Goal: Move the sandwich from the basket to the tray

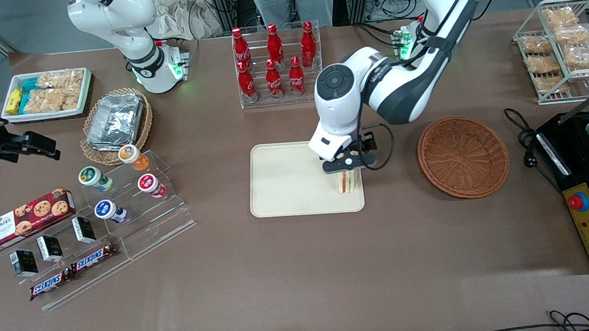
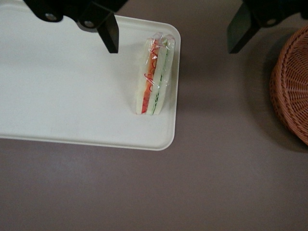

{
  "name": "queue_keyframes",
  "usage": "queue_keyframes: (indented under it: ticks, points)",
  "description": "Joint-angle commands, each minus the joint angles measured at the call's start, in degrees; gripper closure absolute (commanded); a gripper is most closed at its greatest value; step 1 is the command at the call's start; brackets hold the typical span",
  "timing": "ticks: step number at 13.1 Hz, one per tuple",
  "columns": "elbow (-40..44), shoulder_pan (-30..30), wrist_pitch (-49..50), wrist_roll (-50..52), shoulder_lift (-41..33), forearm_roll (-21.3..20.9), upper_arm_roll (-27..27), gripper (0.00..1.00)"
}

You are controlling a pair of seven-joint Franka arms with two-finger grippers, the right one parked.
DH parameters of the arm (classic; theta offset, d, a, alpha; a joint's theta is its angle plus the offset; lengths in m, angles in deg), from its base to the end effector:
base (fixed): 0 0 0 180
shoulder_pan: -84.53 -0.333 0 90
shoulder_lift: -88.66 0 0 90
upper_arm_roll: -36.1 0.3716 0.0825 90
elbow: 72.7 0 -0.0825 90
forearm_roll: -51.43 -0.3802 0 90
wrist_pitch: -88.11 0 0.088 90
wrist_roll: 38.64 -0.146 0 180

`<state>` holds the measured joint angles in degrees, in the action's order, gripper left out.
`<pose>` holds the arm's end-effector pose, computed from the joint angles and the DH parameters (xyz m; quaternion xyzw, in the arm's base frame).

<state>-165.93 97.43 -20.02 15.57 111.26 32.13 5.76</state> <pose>0.5353 -0.3956 0.4260 -0.9963 -0.0498 -0.0204 0.0670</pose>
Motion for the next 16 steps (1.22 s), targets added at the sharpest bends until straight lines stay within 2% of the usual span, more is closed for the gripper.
queue_keyframes:
  ticks: [1, 3, 5, 7, 9, 12, 16]
  points:
    - [4.98, -2.78, 3.19, -4.35, 0.61, 2.50, -0.07, 0.00]
    - [7.62, -5.67, 4.85, -10.06, 0.00, 7.15, -0.07, 0.00]
    - [10.25, -9.10, 8.44, -15.16, -0.18, 8.74, -0.33, 0.00]
    - [11.58, -9.65, 11.70, -19.47, -2.98, 11.46, 0.97, 0.00]
    - [11.14, -8.95, 14.68, -25.35, -7.80, 17.59, 8.42, 0.00]
    - [10.70, -7.72, 22.15, -37.66, -14.84, 22.36, 18.53, 0.00]
    - [2.11, -7.36, 21.48, -40.23, -25.30, 22.46, 26.28, 0.00]
